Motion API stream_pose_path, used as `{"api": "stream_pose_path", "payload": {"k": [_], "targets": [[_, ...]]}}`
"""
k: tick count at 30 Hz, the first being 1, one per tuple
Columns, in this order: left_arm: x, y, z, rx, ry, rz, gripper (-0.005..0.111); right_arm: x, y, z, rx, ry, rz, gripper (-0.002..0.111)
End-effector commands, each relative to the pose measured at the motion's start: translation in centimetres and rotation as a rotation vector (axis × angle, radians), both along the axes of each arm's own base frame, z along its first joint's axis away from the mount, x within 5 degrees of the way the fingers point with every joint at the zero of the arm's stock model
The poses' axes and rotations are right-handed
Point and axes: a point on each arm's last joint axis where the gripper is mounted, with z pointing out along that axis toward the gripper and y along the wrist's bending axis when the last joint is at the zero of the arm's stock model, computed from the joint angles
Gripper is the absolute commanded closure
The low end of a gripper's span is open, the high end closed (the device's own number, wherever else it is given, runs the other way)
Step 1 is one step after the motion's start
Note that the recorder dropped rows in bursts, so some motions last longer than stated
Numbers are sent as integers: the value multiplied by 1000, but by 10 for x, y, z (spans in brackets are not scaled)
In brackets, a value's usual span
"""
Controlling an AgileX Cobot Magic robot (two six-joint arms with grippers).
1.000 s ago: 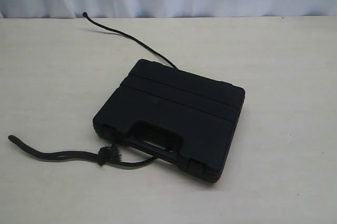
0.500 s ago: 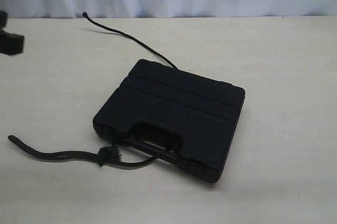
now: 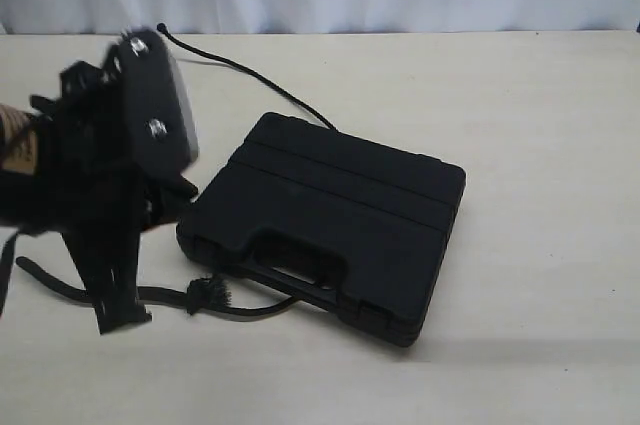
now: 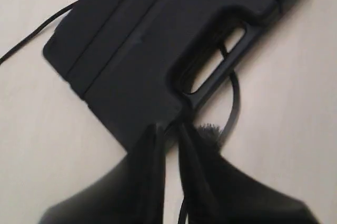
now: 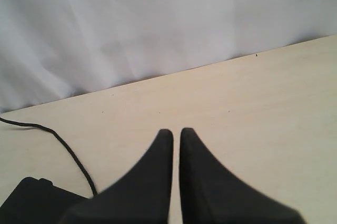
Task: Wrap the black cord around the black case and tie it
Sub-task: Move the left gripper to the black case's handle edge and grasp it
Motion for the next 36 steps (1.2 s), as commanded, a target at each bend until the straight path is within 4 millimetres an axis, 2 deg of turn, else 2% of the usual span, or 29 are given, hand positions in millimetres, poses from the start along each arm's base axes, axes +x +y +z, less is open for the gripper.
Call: {"api": "stream_pose_path", "payload": {"k": [1, 4, 7, 10, 12, 16, 20, 23, 25, 29, 34, 36], "targets": [[-3, -11, -34, 77, -75, -197, 76, 1, -1, 2, -15, -2, 1, 104], [3, -16, -45, 60, -152, -219, 63, 1, -1, 2, -15, -2, 1, 104], [13, -22, -40, -26, -253, -185, 57, 1, -1, 2, -12, -2, 0, 104], [19, -26, -34, -267, -218, 40, 57, 1, -1, 2, -12, -2, 0, 104], [22, -28, -37, -312, -198, 95, 57, 1, 0, 2, -12, -4, 1, 104], [22, -30, -52, -174, -129, 6, 57, 1, 0, 2, -11, -6, 1, 104], [33, -41, -62, -75, 37, -8, 57, 1, 0, 3, -10, -19, 4, 104], [53, -60, -73, 89, 288, -32, 57, 4, 0, 1, -10, -11, 6, 104], [65, -65, -79, 186, 299, -84, 57, 6, 0, -1, -9, 0, 5, 104], [72, -68, -91, 333, 195, -377, 57, 11, 1, -5, -7, 13, 8, 104], [76, -76, -91, 274, 119, -439, 57, 17, 2, -5, -3, -11, 19, 104], [76, -79, -97, 261, 133, -462, 57, 19, 2, -8, -4, 1, 19, 104]]}}
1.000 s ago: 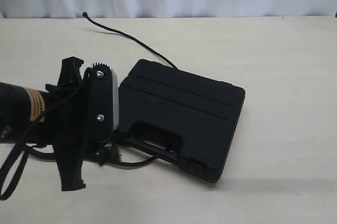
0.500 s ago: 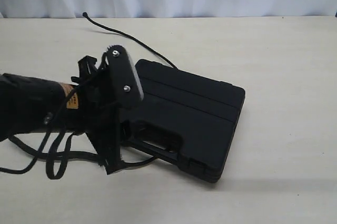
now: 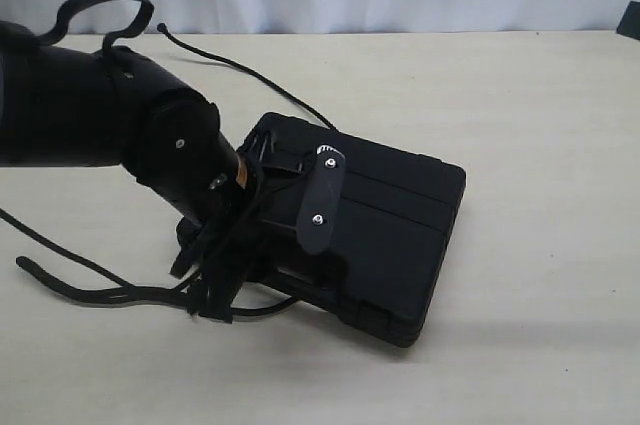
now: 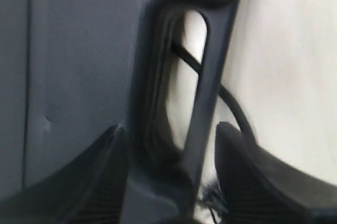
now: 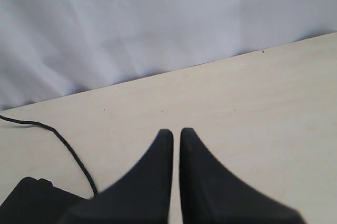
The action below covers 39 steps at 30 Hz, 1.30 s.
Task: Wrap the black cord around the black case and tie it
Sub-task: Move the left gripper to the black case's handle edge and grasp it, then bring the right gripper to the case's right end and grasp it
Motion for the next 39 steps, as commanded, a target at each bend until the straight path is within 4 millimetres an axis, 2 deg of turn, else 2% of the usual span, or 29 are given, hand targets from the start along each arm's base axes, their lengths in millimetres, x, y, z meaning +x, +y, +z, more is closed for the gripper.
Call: {"api": "stream_pose_path", "payload": {"k": [1, 7, 13, 18, 20, 21, 22, 23, 24, 35, 39], "targets": [[2, -8, -9, -40, 13, -54, 57, 6, 0, 0, -6, -8, 6, 104], [6, -16, -34, -23, 22, -76, 57, 7, 1, -2, -6, -3, 7, 104], [-2, -32, -49, -2, 0, -187, 57, 7, 1, -1, -6, -6, 7, 104], [2, -34, -64, 0, -13, -181, 57, 7, 1, -1, -6, -6, 7, 104], [3, -35, -65, -2, -18, -179, 63, 7, 1, -1, -6, -6, 7, 104], [3, -35, -66, 0, -14, -180, 71, 7, 1, -2, 1, -3, 5, 104], [2, -34, -65, 1, -11, -181, 81, 7, 1, -2, 13, -2, 2, 104], [2, -33, -64, 21, -8, -202, 102, 7, 1, -2, 21, 0, -1, 104], [1, -32, -63, 25, -1, -205, 107, 7, 1, -2, 21, 0, -1, 104], [-11, -23, -16, 29, -5, -242, 107, 7, 1, -3, -16, 18, 10, 104], [-14, -20, -7, 38, -2, -253, 107, 4, 17, -5, -159, 25, 142, 104]]}}
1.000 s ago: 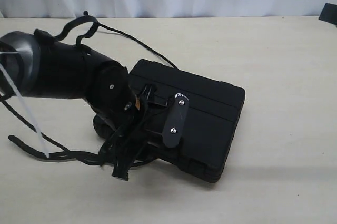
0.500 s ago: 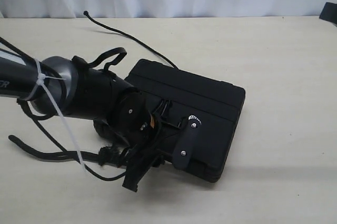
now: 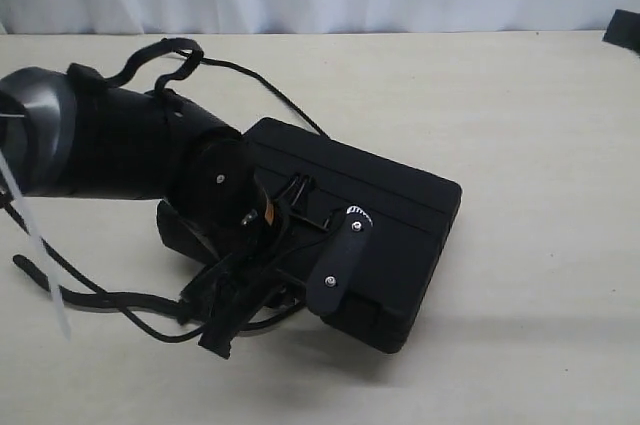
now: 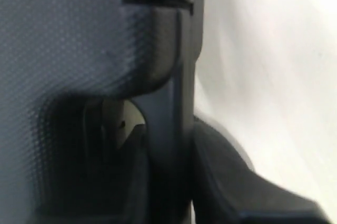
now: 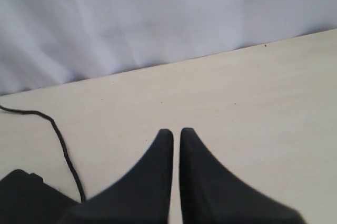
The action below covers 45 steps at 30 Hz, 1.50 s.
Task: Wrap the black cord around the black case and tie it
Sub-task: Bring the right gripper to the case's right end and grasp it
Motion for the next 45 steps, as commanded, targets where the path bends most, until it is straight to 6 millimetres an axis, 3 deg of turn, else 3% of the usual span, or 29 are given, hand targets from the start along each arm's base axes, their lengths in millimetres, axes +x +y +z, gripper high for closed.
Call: {"api": "stream_pose_path", "payload": {"k": [1, 9, 16, 22, 25, 29, 36, 45], "targets": [[-3, 2, 18, -10, -34, -22, 107, -2, 19, 0, -156, 1, 150, 104], [-10, 10, 33, 36, -20, -53, 107, -23, 72, -20, -636, -65, 607, 99], [-11, 18, 33, 109, -10, -42, 107, -41, 85, -50, -919, -140, 831, 68], [-4, 30, 32, 128, 6, -1, 107, -46, 89, -56, -921, -231, 890, 33], [-1, 36, 32, 137, 21, 21, 107, -46, 90, -56, -915, -244, 892, 23], [0, 40, 35, 139, 26, 31, 107, -46, 92, -54, -903, -274, 898, 20], [-1, 43, 59, 73, -64, 40, 107, -46, 94, -54, -883, -294, 908, 20], [4, 58, 68, 46, -64, 109, 107, -39, 111, -86, -909, -318, 1055, 20]]}}
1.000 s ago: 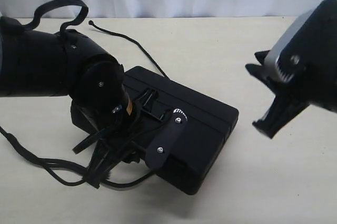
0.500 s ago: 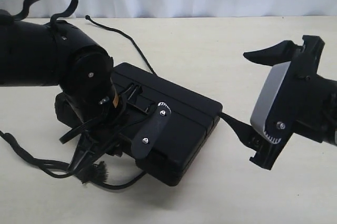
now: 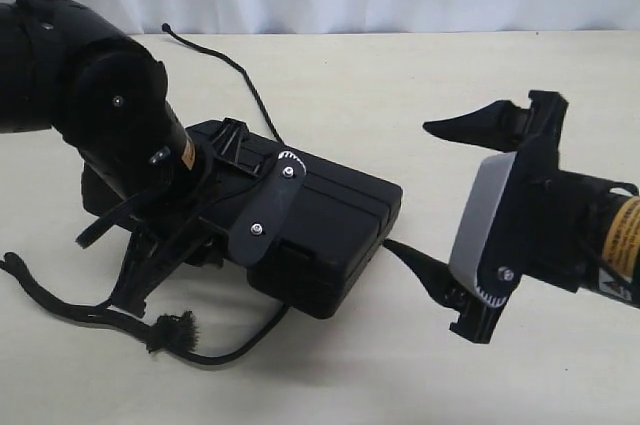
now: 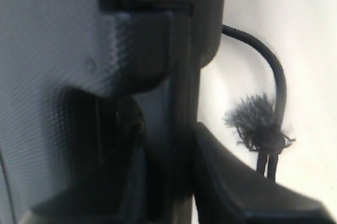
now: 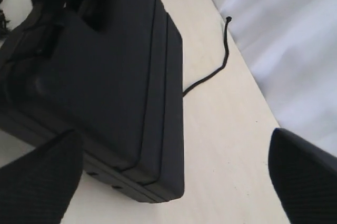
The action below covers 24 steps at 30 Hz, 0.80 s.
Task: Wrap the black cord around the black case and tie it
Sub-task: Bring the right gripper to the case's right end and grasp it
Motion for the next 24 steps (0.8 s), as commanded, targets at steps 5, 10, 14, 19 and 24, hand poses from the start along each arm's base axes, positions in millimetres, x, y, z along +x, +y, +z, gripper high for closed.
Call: {"api": "stream_pose_path", "payload": {"k": [5, 10, 14, 19, 24], "targets": [[6, 8, 12, -47, -41, 60, 107, 10, 16, -27, -82, -13, 139, 20], [7, 10, 12, -27, -54, 46, 107, 15, 23, -45, -118, -1, 203, 20], [7, 10, 12, -26, -54, 45, 107, 19, 30, -60, -124, 10, 257, 20], [7, 10, 12, -32, -53, 50, 107, 25, 37, -72, -92, -17, 282, 20], [6, 7, 12, -62, -36, 70, 107, 34, 37, -87, -103, -44, 226, 20]]}}
